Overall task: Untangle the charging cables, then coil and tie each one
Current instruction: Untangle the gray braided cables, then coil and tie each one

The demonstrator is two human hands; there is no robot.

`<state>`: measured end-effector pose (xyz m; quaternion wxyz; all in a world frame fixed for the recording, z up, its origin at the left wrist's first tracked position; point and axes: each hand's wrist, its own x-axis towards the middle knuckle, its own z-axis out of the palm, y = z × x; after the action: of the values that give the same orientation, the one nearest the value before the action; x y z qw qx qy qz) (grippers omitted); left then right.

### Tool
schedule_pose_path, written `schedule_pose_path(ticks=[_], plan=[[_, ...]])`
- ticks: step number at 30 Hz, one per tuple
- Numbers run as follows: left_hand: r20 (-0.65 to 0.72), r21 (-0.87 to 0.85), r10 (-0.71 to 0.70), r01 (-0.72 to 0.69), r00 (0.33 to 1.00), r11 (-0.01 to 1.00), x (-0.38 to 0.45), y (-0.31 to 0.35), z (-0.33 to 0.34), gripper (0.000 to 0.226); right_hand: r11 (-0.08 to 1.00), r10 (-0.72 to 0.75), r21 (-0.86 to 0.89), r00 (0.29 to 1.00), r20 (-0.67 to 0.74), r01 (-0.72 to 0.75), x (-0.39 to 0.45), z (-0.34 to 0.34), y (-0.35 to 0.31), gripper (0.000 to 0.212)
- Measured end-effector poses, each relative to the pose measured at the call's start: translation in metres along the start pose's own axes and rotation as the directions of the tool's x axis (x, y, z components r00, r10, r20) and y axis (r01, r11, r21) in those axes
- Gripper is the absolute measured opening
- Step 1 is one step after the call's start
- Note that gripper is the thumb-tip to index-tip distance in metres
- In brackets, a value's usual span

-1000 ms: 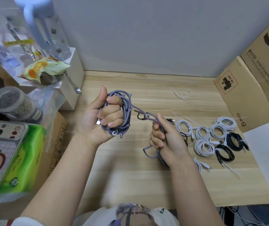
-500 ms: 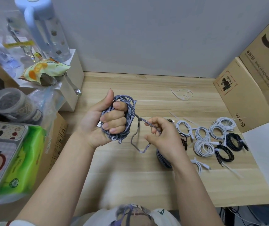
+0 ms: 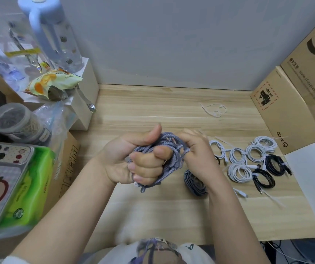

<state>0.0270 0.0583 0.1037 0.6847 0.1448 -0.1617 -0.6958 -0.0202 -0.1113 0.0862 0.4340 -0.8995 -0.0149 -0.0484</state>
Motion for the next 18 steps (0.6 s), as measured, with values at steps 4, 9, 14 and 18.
schedule_pose_path(ticks=[4, 9, 14, 18], plan=[[-0.004, -0.033, -0.041, 0.041, 0.999, 0.999, 0.008, -0.001, -0.003, 0.038, 0.993, 0.116, -0.013, 0.948, 0.297, -0.117, -0.001, -0.006, -0.027, 0.046], [0.031, -0.154, 0.045, -0.040, 0.998, 0.987, 0.009, 0.008, -0.003, 0.039, 0.980, 0.199, -0.143, 0.785, 0.587, -0.141, 0.003, 0.012, -0.015, 0.014], [-0.050, -0.157, 0.302, -0.306, 0.952, 0.939, -0.004, 0.027, -0.006, 0.038, 0.992, -0.108, 0.116, 0.802, 0.587, 0.048, -0.011, 0.033, -0.007, 0.010], [-0.213, -0.172, 0.548, -0.584, 0.809, 0.794, -0.015, 0.038, -0.022, 0.037, 0.955, -0.028, 0.266, 0.859, 0.512, -0.127, -0.021, 0.031, -0.007, 0.035]])
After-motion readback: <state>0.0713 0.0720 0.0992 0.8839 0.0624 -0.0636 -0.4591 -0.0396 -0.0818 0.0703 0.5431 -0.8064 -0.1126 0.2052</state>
